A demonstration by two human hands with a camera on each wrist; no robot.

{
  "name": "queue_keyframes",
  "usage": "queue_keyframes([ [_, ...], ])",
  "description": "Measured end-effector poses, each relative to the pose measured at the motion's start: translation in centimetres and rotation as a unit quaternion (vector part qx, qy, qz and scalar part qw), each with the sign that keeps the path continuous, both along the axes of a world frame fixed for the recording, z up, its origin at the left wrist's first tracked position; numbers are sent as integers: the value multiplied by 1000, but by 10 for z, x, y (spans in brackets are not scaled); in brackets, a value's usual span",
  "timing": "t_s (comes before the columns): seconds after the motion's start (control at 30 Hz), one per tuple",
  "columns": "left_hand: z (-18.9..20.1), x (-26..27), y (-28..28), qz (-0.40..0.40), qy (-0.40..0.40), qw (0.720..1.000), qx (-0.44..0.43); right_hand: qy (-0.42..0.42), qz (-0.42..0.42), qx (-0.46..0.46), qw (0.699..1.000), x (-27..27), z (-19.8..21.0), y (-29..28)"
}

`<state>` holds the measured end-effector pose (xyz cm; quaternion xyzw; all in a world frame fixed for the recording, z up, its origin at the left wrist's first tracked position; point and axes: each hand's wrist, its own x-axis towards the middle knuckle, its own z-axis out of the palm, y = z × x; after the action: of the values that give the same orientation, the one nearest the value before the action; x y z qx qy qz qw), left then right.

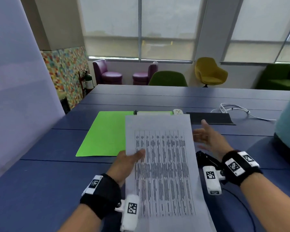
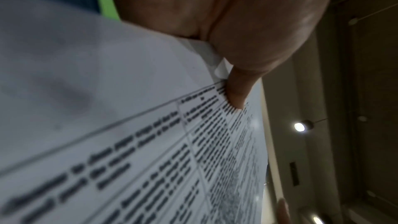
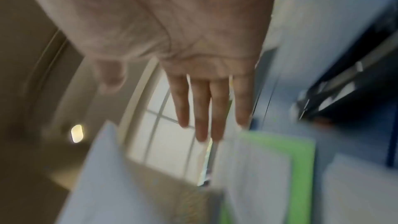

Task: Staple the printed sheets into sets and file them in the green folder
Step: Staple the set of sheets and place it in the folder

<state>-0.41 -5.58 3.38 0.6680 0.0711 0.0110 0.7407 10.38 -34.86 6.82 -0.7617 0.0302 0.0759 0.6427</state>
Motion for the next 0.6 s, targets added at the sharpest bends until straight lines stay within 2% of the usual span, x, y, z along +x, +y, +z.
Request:
queue_keyframes([
  [0.03,19,4,2,15,-30,999,6,11,46,75,996,-14,14,9],
  [0.1,64,7,-1,27,-105,994,24,-38,114,86,989,-32,36,27],
  [0.13,86,7,-3,31,-145,988,44,-82,114,83,987,-38,47,34],
  [0.2,131,3,-11,48,-225,969,89,-170,56,96,979,-48,76,45],
  [0.27,161,-3,-17,55,-291,951,92,-238,19,128,963,-55,102,46],
  [0.37,177,-8,-20,58,-360,928,76,-307,33,167,936,-71,120,42],
  [0.4,172,-8,-21,59,-359,928,80,-310,35,159,937,-74,115,41],
  [0.47,142,-4,-23,60,-298,948,99,-273,19,98,957,-74,86,39],
  [0.53,91,1,-20,51,-181,975,120,-177,25,36,983,-65,38,34],
  [0.6,31,8,-11,12,-49,988,148,-61,58,-43,996,-60,-9,31],
])
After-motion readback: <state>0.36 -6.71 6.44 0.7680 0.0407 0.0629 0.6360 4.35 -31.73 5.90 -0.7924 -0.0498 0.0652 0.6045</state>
